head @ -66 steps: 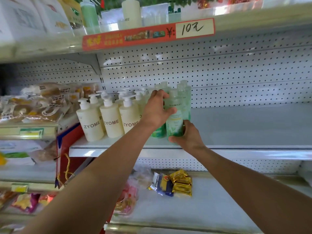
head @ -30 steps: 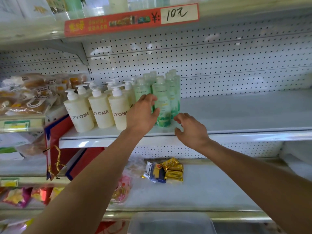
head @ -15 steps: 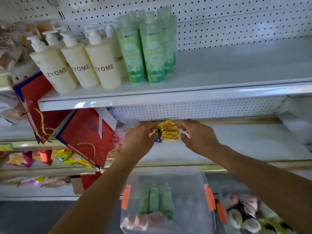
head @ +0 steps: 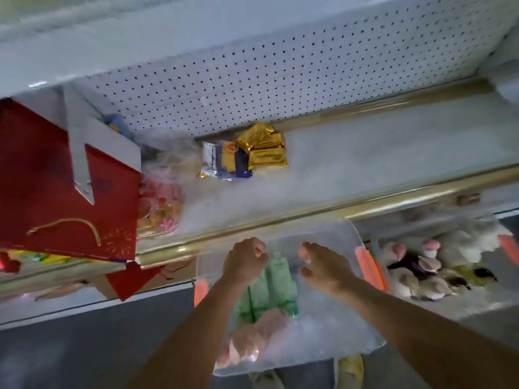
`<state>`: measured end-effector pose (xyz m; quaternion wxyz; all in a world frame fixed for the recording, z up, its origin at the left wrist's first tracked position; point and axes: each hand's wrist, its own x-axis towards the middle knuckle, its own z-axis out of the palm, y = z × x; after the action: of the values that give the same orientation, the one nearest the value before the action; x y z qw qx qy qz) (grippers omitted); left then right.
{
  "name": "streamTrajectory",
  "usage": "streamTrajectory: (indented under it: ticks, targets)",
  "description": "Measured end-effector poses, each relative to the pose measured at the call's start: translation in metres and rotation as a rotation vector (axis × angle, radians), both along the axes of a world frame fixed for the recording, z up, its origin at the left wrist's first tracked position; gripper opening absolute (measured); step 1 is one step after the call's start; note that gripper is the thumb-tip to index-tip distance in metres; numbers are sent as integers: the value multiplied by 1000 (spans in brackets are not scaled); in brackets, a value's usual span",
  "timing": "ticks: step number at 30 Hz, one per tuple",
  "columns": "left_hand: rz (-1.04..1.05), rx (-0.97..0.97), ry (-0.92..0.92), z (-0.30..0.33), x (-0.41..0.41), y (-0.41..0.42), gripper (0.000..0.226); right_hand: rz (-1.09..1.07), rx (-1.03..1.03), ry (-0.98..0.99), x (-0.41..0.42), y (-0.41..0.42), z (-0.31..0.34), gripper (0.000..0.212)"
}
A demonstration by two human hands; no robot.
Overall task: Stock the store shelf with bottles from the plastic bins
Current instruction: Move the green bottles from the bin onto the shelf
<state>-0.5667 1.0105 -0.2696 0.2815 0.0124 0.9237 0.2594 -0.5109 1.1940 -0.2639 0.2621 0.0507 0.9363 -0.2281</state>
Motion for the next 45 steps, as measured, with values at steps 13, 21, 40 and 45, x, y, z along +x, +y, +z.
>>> streamTrajectory:
  ticks: [13, 21, 40, 45]
  targets:
    - [211, -17, -446, -152, 2, 33, 62, -324, -156, -406, 25, -36, -164, 56]
    - [80, -135, -413, -177, -9, 43, 79, -455, -235, -408, 29, -60, -197, 63]
    - [423, 311, -322, -117, 23, 56, 43, -428, -233, -225, 40, -3, -146, 59]
    - [493, 394, -284, -73, 30, 67, 55, -425, -319, -138, 45, 11, -103, 61]
